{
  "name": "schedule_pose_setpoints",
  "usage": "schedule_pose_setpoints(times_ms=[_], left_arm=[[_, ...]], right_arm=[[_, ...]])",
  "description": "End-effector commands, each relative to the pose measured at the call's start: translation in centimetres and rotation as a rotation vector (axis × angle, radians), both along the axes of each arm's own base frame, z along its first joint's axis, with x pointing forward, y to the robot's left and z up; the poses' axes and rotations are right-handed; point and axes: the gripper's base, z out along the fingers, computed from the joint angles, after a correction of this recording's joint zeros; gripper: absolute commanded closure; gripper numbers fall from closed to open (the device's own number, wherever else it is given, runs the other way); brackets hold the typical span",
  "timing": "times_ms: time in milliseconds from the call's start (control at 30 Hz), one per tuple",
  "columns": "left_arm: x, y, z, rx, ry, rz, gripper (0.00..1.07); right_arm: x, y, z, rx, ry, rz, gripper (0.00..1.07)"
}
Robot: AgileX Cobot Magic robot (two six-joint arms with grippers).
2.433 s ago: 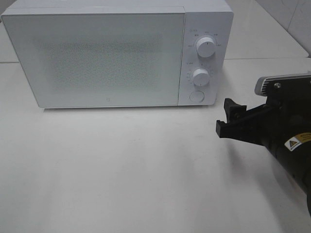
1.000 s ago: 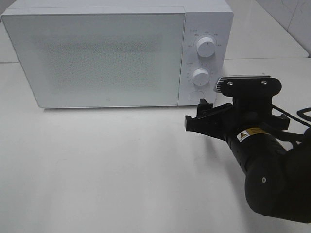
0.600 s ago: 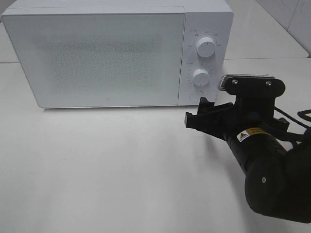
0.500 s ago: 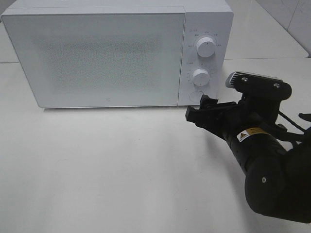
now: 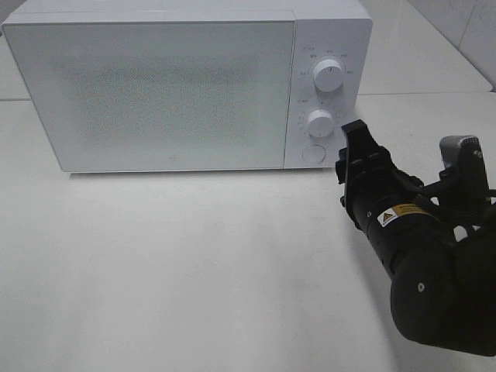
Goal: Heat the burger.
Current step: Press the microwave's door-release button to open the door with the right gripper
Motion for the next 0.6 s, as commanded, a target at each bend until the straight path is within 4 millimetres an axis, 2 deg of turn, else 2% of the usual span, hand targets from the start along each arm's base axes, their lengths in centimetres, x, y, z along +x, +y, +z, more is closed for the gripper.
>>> schedule_pose_setpoints(times_ms=[33,167,233,333,367,600], left_arm=[[-0.3,-0.01,0.02,-0.007,-0.035,-0.004,0.09],[-0.3,-0.01,0.02,-0.007,-0.035,-0.004,0.09],[-0.3,-0.01,0.02,-0.007,-0.035,-0.004,0.09],[-0.3,-0.01,0.02,-0.007,-0.035,-0.004,0.09],[-0.3,-0.01,0.02,-0.007,-0.035,-0.004,0.09],[-0.3,-0.01,0.02,-0.007,-0.035,-0.004,0.09]], right_arm=[[0.12,0.24,0.13,0.213,-0.009,-0.059,0.77],[0.12,0.24,0.13,0.26,-0.01,-0.073,0.84],[0.05,0.3,-0.08,0.304,0.015,-0.083,0.98],[0.03,0.32,-0.15,0.308,0.023,-0.084,1.03],[-0.02,0.36,-0.27,0.309,0.038,-0.081,1.07],[0.77,0.77,-0.63,0.308,0.059,-0.06,1.07]])
